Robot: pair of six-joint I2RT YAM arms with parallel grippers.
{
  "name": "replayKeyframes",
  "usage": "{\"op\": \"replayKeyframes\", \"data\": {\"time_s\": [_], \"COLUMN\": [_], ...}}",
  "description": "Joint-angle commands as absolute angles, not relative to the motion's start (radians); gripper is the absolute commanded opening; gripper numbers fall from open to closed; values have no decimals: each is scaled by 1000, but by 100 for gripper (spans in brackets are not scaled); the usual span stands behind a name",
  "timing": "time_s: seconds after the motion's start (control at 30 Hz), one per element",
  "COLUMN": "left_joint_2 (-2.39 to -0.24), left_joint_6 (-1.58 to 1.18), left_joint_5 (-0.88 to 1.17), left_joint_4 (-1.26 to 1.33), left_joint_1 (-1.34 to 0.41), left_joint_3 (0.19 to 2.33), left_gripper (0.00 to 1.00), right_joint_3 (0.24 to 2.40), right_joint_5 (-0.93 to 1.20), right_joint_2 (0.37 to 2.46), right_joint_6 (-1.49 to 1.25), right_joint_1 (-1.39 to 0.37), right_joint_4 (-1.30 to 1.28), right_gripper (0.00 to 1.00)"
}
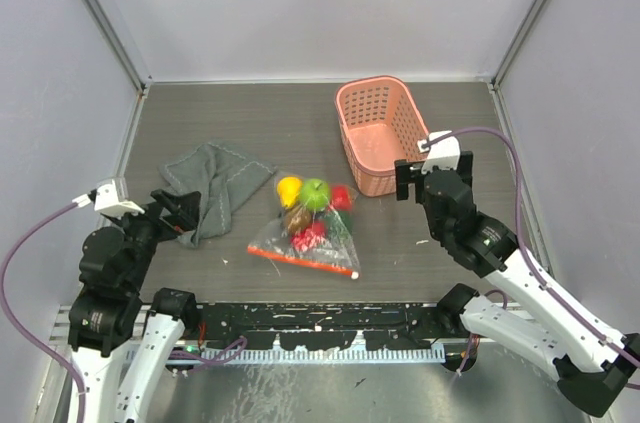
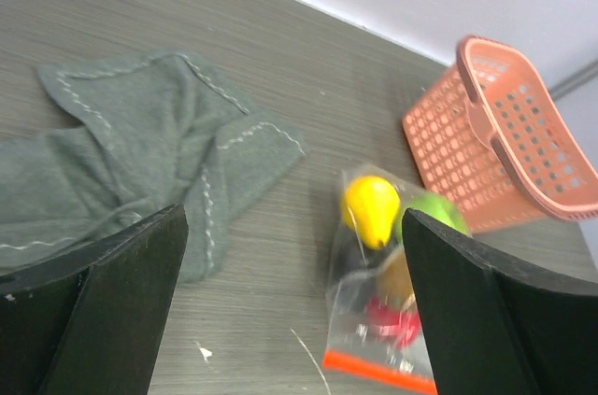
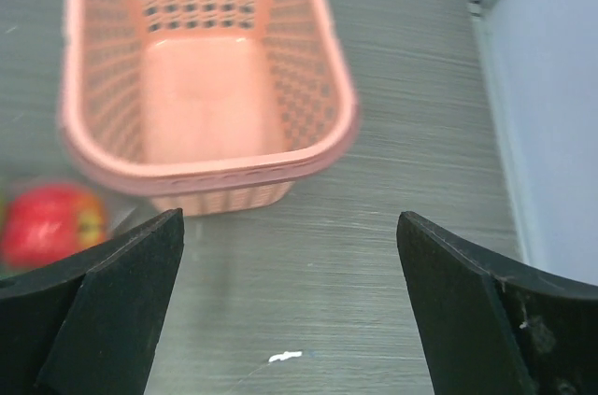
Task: Place the food in the zip-top bag and seal the zipper
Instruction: Place the zipper food storage bag at the center of the board, then reset both arms
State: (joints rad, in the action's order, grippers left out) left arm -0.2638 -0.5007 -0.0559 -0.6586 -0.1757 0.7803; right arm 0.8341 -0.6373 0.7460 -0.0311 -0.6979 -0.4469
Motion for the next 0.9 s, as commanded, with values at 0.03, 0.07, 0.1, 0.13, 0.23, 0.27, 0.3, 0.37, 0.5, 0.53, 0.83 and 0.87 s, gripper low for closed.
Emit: {"op": "replayKeyframes", "data": {"time_s": [0.03,0.07,0.1,0.13,0.23,0.27,0.3,0.37,0.5,0.53,0.83,0.87], "left_joint_2": [-262,-259,-255,-251,-237,-233,-229,-225,-233,-233,-235,-235], "left_joint_6": [-416,-412,-411,-411,-412,-412,-414,-418,-416,-416,-407,-405], "left_joint_5": [-234,-246,-256,-265,-273,-272,-270,-265,-263,-264,-251,-249], "left_joint_4": [-709,-710,-709,-706,-694,-688,-682,-675,-675,-676,-668,-667], "left_joint_1": [-178,-178,-178,-178,-178,-178,-178,-177,-178,-178,-178,-177], "left_joint_3": [862,859,854,843,800,785,769,745,730,729,723,723], "left_gripper": [98,98,98,98,98,98,98,98,98,98,98,98], "right_joint_3": [801,790,779,766,731,723,715,699,683,680,684,684], "right_joint_5": [-967,-981,-991,-1000,-1006,-992,-979,-968,-966,-962,-925,-922], "right_joint_2": [707,701,692,681,636,617,598,561,508,498,471,472], "right_joint_6": [-102,-112,-120,-131,-148,-149,-148,-149,-144,-142,-133,-131], "right_joint_1": [-692,-692,-692,-692,-692,-692,-693,-693,-692,-692,-692,-692], "right_joint_4": [-348,-348,-348,-347,-322,-314,-308,-292,-278,-274,-262,-261], "right_gripper": [100,100,100,100,100,100,100,100,100,100,100,100]}}
